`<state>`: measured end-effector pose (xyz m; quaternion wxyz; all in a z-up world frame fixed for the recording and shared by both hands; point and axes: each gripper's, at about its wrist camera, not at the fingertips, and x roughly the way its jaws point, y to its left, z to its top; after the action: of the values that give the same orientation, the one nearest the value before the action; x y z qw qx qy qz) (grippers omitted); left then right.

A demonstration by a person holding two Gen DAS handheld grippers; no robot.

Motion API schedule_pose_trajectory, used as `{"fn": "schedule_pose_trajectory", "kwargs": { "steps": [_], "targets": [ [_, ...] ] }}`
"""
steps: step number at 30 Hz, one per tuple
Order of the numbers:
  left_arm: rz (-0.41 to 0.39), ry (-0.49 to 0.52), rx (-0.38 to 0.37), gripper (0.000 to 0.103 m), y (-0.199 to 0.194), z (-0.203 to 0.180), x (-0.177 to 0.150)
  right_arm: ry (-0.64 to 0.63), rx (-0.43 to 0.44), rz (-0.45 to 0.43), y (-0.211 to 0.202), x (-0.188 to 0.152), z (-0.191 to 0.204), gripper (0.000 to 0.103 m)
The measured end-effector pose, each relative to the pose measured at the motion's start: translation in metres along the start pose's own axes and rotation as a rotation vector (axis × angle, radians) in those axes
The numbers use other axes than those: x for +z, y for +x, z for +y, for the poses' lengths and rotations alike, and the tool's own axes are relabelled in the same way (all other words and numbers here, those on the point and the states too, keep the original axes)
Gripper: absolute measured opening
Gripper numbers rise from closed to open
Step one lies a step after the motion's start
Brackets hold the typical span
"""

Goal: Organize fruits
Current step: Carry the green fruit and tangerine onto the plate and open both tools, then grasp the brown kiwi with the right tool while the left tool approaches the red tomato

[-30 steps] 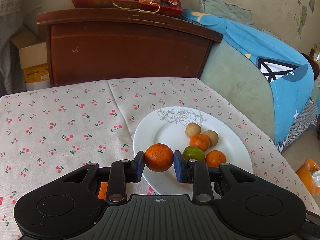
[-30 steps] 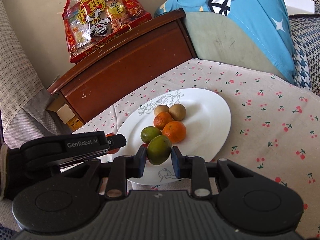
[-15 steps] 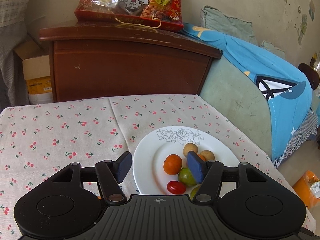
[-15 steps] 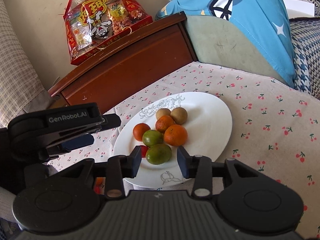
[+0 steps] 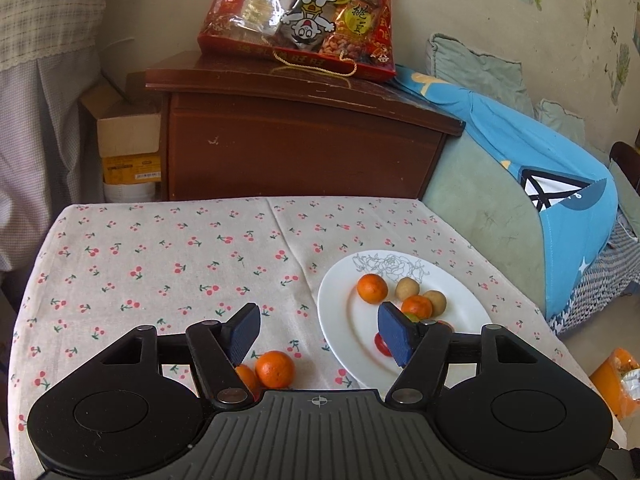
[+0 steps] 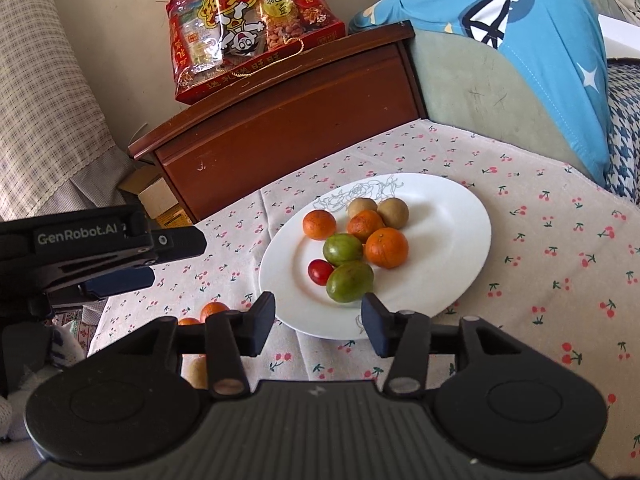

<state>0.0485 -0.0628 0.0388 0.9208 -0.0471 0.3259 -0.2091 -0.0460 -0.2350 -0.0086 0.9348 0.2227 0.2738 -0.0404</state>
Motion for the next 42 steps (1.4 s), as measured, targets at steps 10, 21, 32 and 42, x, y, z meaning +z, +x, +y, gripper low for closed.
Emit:
{"fn": "schedule_pose_trajectory", "kwargs": {
  "steps": [10, 21, 32, 42],
  "targets": [
    [0.022, -0.047, 0.046, 0.065, -0.018, 0.019, -0.014, -0.073, 0.042, 0.047, -0.005, -0.014, 0.016, 0.049],
    [0.029, -0.078, 0.122, 0.065, -0.032, 0.047, -0.031, -0.138, 0.095, 0.082, -0.005, -0.025, 0.034, 0.05],
    [0.065, -0.128, 0.187, 0.065, -0.032, 0.072, -0.043, -0.192, 0.161, 0.107, 0.004, -0.036, 0.053, 0.05],
    [0.08, -0.152, 0.2, 0.065, -0.031, 0.082, -0.048, -0.229, 0.182, 0.109, 0.023, -0.038, 0.066, 0.046]
  ]
}}
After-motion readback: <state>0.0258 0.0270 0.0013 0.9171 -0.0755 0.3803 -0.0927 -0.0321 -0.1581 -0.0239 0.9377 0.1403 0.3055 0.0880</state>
